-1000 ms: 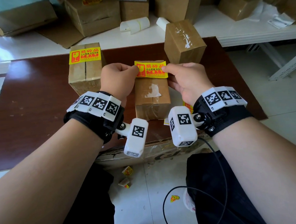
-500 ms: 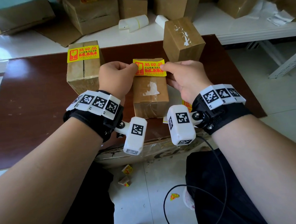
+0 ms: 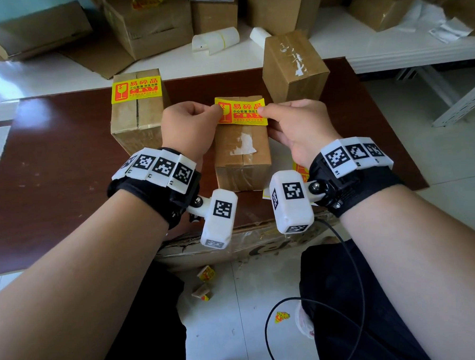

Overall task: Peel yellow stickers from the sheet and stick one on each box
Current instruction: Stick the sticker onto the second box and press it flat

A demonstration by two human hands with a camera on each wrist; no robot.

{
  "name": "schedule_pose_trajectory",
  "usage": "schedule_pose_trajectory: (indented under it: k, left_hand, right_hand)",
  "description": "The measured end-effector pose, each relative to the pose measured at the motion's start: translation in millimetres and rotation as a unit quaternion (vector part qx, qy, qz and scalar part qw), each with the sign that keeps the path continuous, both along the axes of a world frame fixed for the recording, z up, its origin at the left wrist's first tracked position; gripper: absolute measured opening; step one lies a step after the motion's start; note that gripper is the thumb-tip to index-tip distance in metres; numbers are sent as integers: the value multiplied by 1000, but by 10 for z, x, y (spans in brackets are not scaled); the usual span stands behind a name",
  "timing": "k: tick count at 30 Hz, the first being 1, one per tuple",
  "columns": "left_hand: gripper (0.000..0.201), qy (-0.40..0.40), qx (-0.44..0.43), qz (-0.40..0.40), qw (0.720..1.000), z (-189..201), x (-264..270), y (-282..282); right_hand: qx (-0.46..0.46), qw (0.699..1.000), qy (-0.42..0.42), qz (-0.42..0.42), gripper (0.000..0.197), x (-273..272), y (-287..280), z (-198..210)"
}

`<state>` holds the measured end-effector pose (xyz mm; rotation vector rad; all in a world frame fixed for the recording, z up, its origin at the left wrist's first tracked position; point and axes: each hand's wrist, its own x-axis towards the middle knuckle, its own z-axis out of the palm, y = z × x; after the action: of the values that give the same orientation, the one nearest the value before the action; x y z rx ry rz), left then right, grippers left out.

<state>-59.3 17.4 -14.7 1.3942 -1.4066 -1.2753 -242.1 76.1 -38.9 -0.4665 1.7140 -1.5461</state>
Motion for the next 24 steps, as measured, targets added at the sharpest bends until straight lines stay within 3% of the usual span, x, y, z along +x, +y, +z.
schedule_pose_trajectory:
  k: [24]
  left_hand:
    - [21, -22, -21, -7, 1000, 1, 12, -2]
  right_hand:
    - [7, 1000, 29, 0, 22, 8, 2, -31]
